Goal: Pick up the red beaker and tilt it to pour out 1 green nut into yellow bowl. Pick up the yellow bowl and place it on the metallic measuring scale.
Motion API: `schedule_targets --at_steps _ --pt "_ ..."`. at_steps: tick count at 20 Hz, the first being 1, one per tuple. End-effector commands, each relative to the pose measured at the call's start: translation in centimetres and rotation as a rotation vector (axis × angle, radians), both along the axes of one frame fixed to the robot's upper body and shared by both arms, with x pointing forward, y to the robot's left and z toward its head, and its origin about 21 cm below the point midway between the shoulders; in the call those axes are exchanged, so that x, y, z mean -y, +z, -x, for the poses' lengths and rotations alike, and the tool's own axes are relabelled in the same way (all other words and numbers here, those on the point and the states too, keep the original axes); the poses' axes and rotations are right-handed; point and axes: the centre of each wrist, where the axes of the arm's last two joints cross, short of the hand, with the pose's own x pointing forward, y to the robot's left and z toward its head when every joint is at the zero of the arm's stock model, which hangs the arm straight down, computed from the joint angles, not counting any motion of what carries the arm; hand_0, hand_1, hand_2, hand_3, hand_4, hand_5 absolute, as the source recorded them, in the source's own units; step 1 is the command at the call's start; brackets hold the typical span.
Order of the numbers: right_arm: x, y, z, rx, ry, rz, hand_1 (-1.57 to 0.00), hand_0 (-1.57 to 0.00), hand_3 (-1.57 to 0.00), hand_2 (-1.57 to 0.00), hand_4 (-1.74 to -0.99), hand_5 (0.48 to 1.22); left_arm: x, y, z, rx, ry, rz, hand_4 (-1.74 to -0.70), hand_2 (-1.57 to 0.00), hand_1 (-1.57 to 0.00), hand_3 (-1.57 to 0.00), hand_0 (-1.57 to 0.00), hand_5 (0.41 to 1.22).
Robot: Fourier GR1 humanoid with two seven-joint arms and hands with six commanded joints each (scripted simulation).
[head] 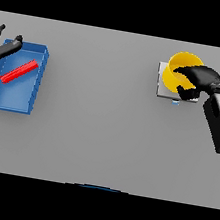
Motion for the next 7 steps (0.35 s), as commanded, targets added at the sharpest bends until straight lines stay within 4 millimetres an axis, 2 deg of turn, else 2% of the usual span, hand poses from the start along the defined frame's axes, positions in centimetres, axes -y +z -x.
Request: schedule_targets --at_steps 1,7 --pt "0.03 0.02 -0.07 0.0 0.005 0.011 -0.24 -0.25 -0.16 -0.19 -1.448 0.824 -0.14 -0.01 0.06 0.006 -0.001 -0.004 -0.83 0.0 0.0 0.0 0.0 0.75" --pt "-0.22 0.26 0.0 -0.031 0.0 0.052 -0.06 -0.06 -0.04 -0.05 -1.39 0.779 -0.08 0.45 0.21 0.013 -0.005 -0.005 -0.83 0.0 0.0 0.0 0.0 0.76"
